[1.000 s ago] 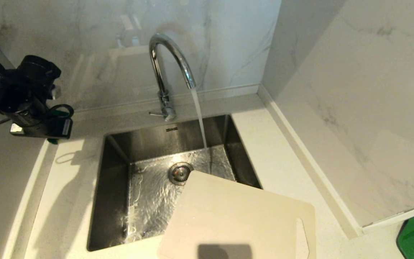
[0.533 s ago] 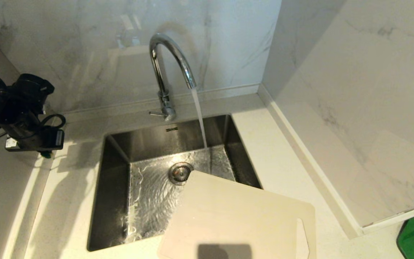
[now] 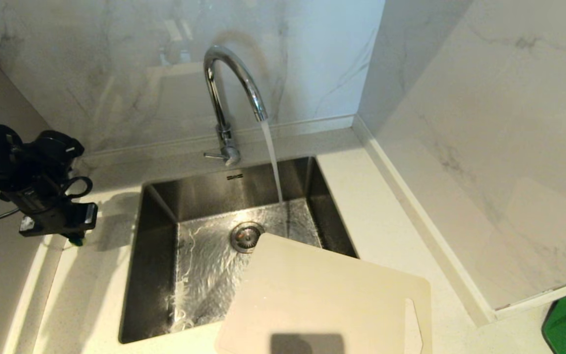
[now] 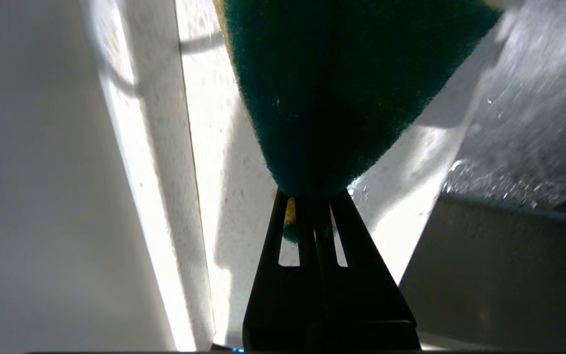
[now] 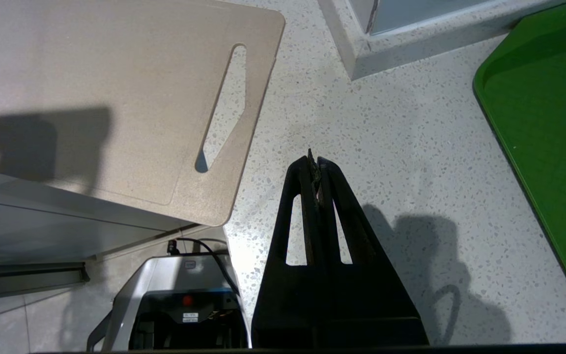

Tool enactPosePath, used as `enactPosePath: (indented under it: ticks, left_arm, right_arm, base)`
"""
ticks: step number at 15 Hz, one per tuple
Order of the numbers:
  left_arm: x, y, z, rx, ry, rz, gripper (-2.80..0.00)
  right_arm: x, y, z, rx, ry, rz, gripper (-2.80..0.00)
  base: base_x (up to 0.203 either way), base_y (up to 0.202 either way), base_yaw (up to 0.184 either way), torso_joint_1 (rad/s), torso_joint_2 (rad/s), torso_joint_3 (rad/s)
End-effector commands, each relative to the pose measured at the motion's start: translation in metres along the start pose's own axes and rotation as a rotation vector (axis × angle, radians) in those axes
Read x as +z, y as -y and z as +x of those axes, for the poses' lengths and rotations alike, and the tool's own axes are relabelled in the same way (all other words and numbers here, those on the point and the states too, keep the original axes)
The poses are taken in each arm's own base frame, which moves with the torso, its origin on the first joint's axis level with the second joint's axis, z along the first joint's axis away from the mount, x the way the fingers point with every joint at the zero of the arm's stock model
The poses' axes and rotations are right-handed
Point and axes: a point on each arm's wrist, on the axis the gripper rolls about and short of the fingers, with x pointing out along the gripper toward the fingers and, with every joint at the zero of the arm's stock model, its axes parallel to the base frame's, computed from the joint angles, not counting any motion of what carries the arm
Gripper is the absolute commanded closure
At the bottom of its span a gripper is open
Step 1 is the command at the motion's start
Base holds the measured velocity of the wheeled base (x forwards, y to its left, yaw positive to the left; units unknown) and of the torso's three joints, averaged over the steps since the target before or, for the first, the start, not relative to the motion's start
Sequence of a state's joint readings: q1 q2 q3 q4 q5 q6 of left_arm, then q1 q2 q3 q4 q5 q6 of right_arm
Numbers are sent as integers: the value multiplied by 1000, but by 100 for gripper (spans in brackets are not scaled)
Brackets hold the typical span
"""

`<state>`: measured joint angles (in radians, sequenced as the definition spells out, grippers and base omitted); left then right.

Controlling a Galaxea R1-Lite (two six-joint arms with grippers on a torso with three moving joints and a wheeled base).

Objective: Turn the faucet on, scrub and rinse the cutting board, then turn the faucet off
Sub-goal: Put down the cleaning cloth

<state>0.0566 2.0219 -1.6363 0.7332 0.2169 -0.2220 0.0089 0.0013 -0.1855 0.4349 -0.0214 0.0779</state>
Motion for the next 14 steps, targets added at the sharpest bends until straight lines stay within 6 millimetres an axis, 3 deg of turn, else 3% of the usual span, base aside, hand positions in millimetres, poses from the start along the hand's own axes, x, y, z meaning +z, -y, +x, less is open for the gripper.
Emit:
enactPosePath:
  ticks: [1,4,5,11,14]
  left_arm:
    - [-11,-1,6,9,-45,4,0]
    - [-25,0,20,-11,-75,4,0]
    - [-28,0,23,-12,-81,5,-280]
    - [-27,0,24,-16,-63,3,-280]
    - [-19,-3,2,-26,-3,1,-280]
  right_arm:
    - [0,0,0,0,-2,0,0]
    - [0,0,0,0,-2,0,0]
    - [0,0,0,0,-2,0,0]
    - [0,0,0,0,-2,0,0]
    - [0,0,0,0,-2,0,0]
  base:
    - [0,0,0,0,0,0]
    - [0,0,0,0,0,0]
    - [0,0,0,0,0,0]
    - [0,0,0,0,0,0]
    - [0,0,0,0,0,0]
